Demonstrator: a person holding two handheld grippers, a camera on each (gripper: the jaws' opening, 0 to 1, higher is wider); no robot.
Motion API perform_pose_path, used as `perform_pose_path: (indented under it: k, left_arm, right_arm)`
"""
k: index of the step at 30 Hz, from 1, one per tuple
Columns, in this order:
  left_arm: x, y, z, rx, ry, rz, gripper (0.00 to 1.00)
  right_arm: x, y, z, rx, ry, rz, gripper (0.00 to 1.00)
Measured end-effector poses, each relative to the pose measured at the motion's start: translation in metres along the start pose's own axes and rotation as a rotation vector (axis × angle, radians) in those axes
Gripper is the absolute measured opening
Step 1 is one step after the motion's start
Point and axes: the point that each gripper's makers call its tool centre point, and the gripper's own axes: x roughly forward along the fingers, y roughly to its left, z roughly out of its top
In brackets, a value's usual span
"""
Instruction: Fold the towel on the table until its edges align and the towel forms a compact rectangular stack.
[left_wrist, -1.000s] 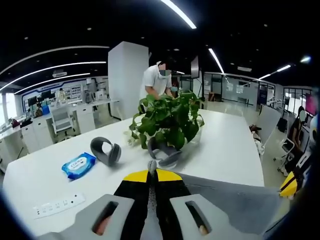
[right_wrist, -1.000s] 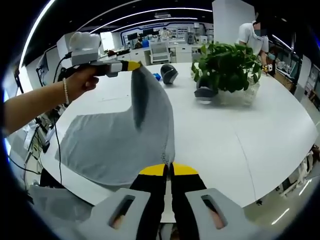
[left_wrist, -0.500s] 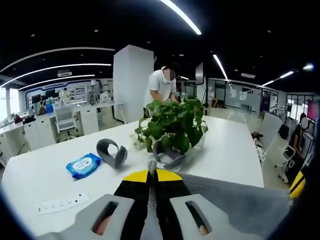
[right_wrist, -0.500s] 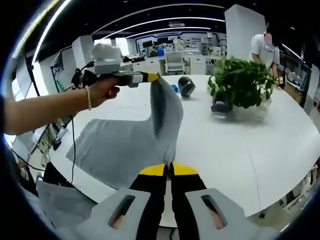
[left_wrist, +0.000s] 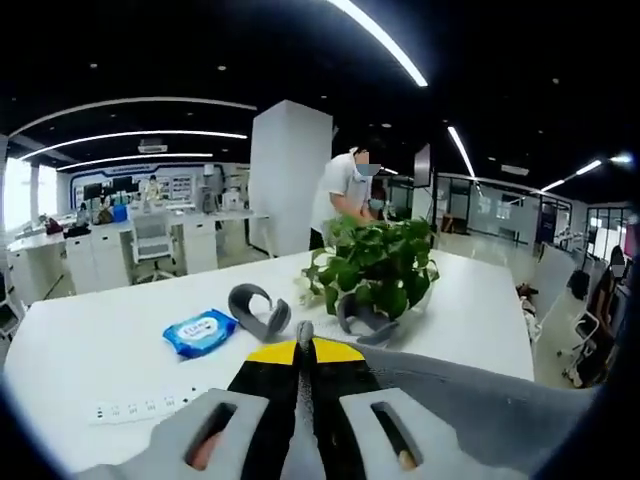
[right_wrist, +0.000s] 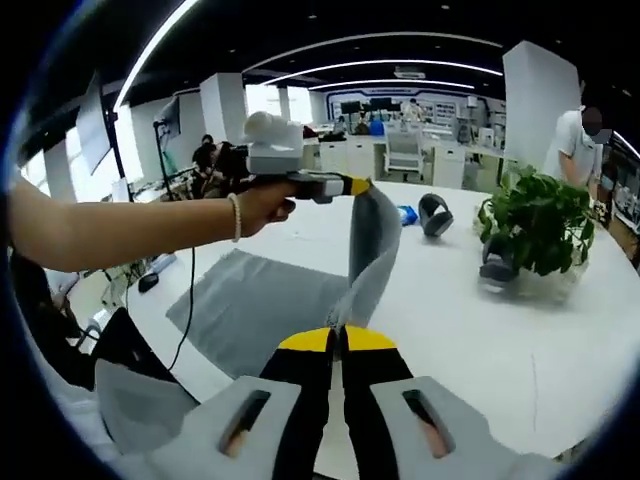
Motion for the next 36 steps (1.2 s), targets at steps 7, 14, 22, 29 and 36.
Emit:
perform_pose_path:
  k: [7, 14, 22, 29, 36]
  left_arm:
    - [-0.013, 0.021, 0.007, -0.008, -0.021, 0.032, 0.03]
    - [-0.027, 0.038, 0.014, 0.002, -0.034, 0.052, 0.03]
    - [-0.045, 0.067, 0.012, 0.007, -0.034, 0.096, 0.03]
    - [-0.061, 0.097, 0.007, -0.025, -0.037, 0.14, 0.03]
    - [-0.075, 0.118, 0.005, -0.034, -0.046, 0.154, 0.03]
  right_arm:
    - [0.006, 0.029, 0.021, -0.055, -0.027, 0.076, 0.0]
    - [0.015, 0.056, 0.036, -0.066, -0.054, 0.17, 0.0]
    - [0.028, 0.092, 0.042, -0.132, -0.051, 0.268, 0.0]
    - [0.043, 0.129, 0.046, -0.224, -0.057, 0.358, 0.0]
    - [0.06, 0.163, 0.041, -0.281, -0.04, 0.431, 0.0]
